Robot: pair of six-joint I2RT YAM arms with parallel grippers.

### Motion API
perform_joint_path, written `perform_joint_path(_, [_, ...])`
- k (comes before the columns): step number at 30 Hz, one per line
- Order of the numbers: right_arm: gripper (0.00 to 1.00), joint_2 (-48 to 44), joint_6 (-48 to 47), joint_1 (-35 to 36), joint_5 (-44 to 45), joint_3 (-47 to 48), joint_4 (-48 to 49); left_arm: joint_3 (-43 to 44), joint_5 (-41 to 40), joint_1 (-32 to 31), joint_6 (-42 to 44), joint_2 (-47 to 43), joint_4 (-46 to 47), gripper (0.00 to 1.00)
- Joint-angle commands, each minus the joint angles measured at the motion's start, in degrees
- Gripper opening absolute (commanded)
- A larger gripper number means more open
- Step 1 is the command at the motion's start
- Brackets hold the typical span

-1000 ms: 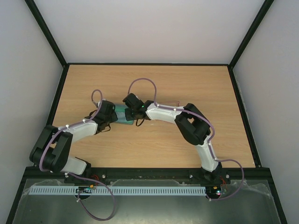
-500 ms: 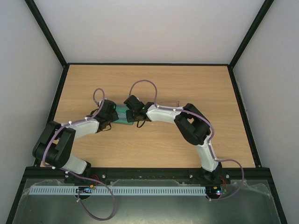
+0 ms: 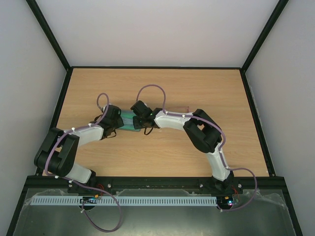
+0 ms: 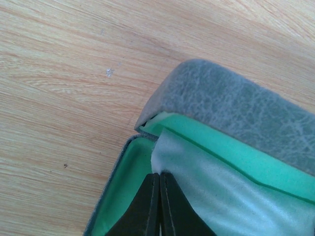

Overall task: Organize the sunglasses
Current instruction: Place the glasses cleaning cloth in the sunglasses case.

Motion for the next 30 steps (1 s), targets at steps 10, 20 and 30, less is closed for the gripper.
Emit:
perform_joint_path(10, [0.02, 0.33, 0.19, 0.37, 1.11, 1.31, -2.94, -2.02, -0.29, 0.66, 0.04, -1.32, 0.09, 0.05])
perform_joint_path(20, [0.01, 0.56, 0.06, 0.5, 1.64, 1.76, -3.46, -2.58, -0.29, 0.94, -0.68, -3.94, -1.56, 0.17])
perform_joint_path(30, [0.31, -0.78, -0.2, 0.55, 2.12, 1.44, -4.08, -2.35, -0.19, 1.28, -0.74, -7.13, -4.21, 0.21])
